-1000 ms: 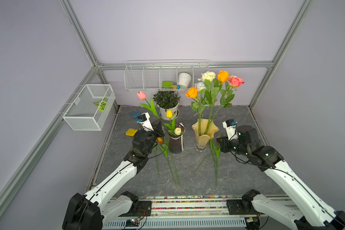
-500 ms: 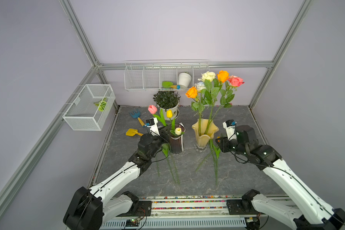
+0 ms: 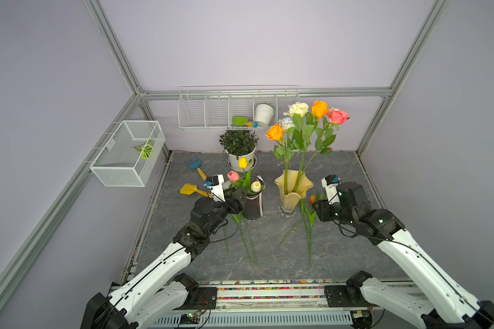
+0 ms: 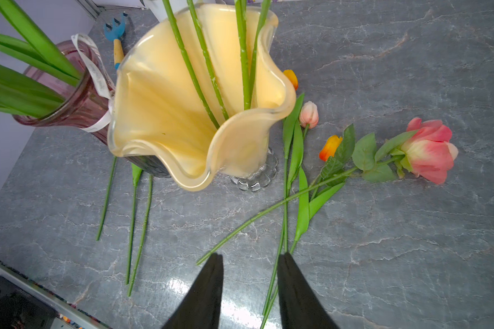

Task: Arrange the flowers in different vases according to their variety
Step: Insert the flower into the vase, then pick up the flower at the center of the board.

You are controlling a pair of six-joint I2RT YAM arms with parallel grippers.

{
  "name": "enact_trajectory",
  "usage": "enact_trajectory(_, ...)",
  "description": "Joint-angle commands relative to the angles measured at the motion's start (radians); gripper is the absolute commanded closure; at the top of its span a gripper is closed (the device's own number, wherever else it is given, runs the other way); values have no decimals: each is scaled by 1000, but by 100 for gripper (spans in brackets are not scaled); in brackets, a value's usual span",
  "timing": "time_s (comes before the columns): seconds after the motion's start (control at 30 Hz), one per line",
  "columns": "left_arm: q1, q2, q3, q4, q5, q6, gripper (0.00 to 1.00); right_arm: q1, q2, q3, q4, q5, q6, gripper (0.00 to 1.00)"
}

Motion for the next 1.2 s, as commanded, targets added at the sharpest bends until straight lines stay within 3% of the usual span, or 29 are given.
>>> enact_trajectory(0.0,-5,-54,-31,-118,0,-25,34,7,27,1,-58,67,24,62)
enact_trajectory(0.23,-5,-229,-61,-256,56,-10,33,-47,136,-43,-140,171,143,62)
enact_trajectory(0.53,-3,-409,-30,-428,75,38,27,-145,267,-224,168,71,286,62)
enact_trajectory(0.7,-4,-446,-36,-439,57,40,27,-188,317,-267,367,96,373,62)
enact_trajectory(1.17,-5,-441,-45,-443,41,40,27,-355,535,-256,598,60,443,65)
